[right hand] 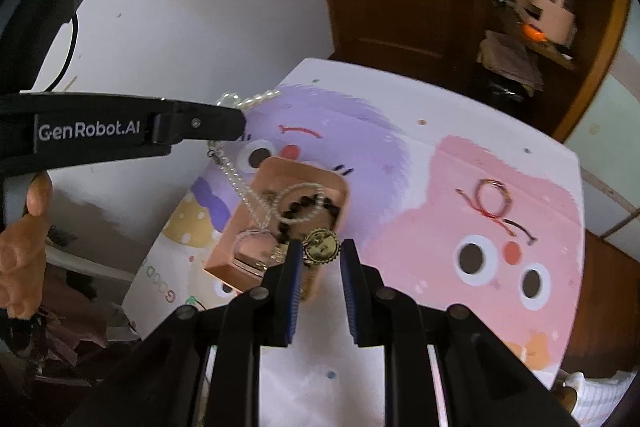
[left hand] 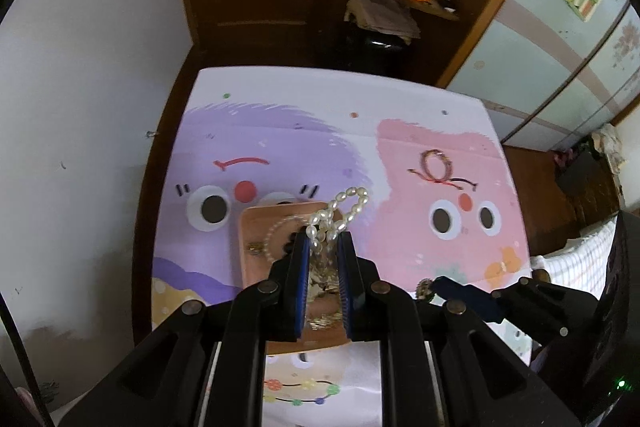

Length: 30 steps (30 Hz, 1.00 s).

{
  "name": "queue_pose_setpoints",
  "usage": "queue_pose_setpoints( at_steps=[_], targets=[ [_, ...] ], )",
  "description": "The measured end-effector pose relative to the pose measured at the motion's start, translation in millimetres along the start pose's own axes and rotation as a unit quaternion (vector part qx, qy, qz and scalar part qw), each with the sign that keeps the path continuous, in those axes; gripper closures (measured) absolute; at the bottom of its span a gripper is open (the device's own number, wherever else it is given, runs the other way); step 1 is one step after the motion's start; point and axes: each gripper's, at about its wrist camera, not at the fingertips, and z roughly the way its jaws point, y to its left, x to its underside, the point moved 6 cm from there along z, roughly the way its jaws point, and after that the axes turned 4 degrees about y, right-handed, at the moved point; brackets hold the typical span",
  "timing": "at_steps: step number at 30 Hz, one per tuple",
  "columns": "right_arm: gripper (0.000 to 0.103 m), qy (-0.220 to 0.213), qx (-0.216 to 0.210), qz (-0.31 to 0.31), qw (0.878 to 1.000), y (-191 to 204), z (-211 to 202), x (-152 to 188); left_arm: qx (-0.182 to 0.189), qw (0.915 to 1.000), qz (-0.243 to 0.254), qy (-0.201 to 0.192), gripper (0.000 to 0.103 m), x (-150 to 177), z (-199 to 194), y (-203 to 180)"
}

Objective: Organize jewelry
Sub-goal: 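Carry the pendant into the pink box and open the right tool while the left tool drops the strand in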

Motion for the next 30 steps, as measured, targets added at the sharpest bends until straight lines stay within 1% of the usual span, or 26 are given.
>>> queue_pose_setpoints(
  at_steps=[7, 13, 16, 20, 23, 25, 26, 27, 29, 30],
  targets=[
    [0.084, 0.021, -0.002, -0.007, 1.0, 18.5, 45.3, -8.7, -0.005, 0.999, -0.02, 0.039, 0.091, 15.4, 42.8, 28.8],
    [0.084, 0.045, 0.009, -0.014, 0.999, 14.8, 85.8, -10.1, -0.012, 0.9967, -0.029, 0.074, 0.091, 35.7, 84.9, 46.7],
    [0.084, 0.057, 0.014, -0.015, 0.998, 12.3, 105.0, -9.4, -0.015, 0.9963, -0.026, 0.08, 0.091, 39.7, 98.8, 51.5],
    [0.084, 0.06, 0.013, -0.005, 0.998, 7.1, 121.7, -7.9, -0.029, 0.9963, -0.008, 0.08, 0.091, 43.2, 110.0, 50.2],
    [0.083, 0.061, 0.007, 0.0, 0.998, 6.6, 127.7, -2.2, -0.036, 0.9959, 0.004, 0.082, 0.086, 47.9, 114.8, 47.3],
    [0.083, 0.065, 0.007, -0.004, 0.998, 8.1, 129.0, 2.8, -0.039, 0.9959, 0.009, 0.081, 0.078, 51.4, 114.8, 44.9],
    [0.083, 0.064, 0.007, -0.009, 0.998, 10.0, 128.7, 5.0, -0.041, 0.996, 0.013, 0.079, 0.076, 53.2, 114.1, 43.5],
    [0.08, 0.061, 0.008, -0.017, 0.998, 12.8, 126.9, 8.0, -0.043, 0.996, 0.015, 0.076, 0.073, 54.8, 113.0, 42.0],
    [0.072, 0.057, 0.015, -0.028, 0.998, 17.3, 123.9, 12.2, -0.047, 0.9964, 0.018, 0.069, 0.062, 58.5, 108.2, 39.2],
    [0.069, 0.053, 0.018, -0.033, 0.998, 19.7, 121.1, 15.0, -0.05, 0.9967, 0.019, 0.061, 0.052, 60.9, 104.7, 37.9]
  ],
)
